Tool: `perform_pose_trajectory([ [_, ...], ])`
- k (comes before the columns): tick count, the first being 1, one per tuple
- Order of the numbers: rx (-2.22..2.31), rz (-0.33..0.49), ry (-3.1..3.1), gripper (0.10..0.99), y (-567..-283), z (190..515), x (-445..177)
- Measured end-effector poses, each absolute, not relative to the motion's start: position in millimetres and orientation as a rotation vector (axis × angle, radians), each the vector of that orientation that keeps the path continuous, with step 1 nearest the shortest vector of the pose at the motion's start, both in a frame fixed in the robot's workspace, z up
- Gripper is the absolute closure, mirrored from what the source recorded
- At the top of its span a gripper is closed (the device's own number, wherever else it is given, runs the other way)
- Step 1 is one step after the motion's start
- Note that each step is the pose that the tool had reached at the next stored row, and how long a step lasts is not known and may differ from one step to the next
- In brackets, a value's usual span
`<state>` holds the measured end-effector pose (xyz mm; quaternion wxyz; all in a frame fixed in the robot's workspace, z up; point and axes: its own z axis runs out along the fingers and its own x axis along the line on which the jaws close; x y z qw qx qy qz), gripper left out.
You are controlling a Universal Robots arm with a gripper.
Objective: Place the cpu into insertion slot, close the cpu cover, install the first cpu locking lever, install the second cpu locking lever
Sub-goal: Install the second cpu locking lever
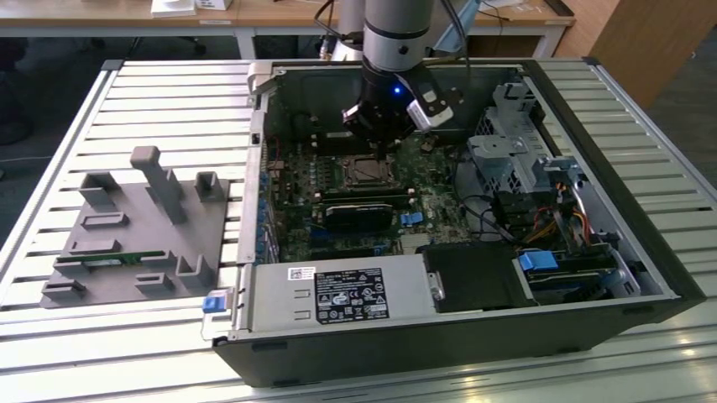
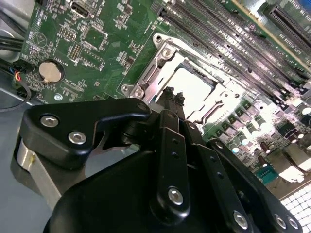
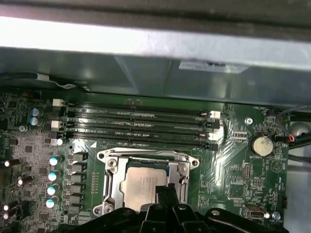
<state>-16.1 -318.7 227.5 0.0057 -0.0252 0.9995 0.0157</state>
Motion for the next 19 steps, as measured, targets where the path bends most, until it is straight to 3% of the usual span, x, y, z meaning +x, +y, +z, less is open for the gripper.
perform_pose_trajectory([
  [19,-0.063,0.050,3.145,0.980,-337,228,-16],
])
